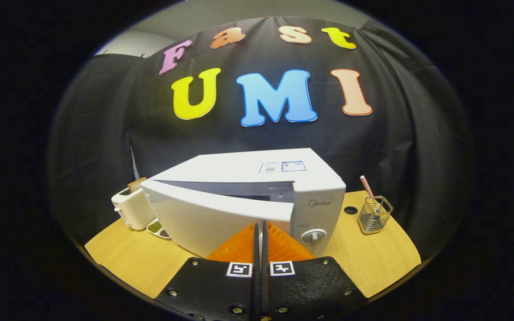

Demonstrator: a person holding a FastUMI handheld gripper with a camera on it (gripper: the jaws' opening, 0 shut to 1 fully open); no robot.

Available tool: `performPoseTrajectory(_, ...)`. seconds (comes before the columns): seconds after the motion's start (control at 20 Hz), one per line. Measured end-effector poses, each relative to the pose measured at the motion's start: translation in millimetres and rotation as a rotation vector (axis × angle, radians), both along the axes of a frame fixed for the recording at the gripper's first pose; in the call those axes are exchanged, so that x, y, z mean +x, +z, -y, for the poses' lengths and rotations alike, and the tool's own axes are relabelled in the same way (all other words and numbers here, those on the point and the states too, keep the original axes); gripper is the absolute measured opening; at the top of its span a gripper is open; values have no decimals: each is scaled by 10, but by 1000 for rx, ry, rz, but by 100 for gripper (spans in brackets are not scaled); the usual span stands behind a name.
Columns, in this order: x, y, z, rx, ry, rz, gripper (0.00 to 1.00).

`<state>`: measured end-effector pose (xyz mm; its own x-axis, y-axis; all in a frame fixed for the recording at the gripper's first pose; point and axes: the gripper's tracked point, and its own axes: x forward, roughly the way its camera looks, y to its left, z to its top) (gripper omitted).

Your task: Open the microwave, put the food inside, and close the microwave door.

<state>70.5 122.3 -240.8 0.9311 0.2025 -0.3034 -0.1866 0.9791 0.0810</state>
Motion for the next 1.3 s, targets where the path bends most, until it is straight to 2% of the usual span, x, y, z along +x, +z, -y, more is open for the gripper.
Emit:
performPoseTrajectory(0.45, 537, 24, 118, -24, -50, 15, 0)
performPoseTrajectory(0.5, 581, 23, 143, 7, -56, 1, 0)
performPoseTrajectory(0.6, 575, -18, 71, 55, -53, 8, 0)
performPoseTrajectory(0.75, 553, 12, 66, 8, -45, 8, 1)
performPoseTrajectory(0.9, 454, 318, 186, 43, -67, 51, 0)
performPoseTrajectory(1.15, 204, 1303, 540, 4, -120, 221, 1)
performPoseTrajectory(1.25, -13, 1709, 570, -9, -95, 249, 66)
performPoseTrajectory(1.3, -51, 1833, 633, -8, -110, 249, 99)
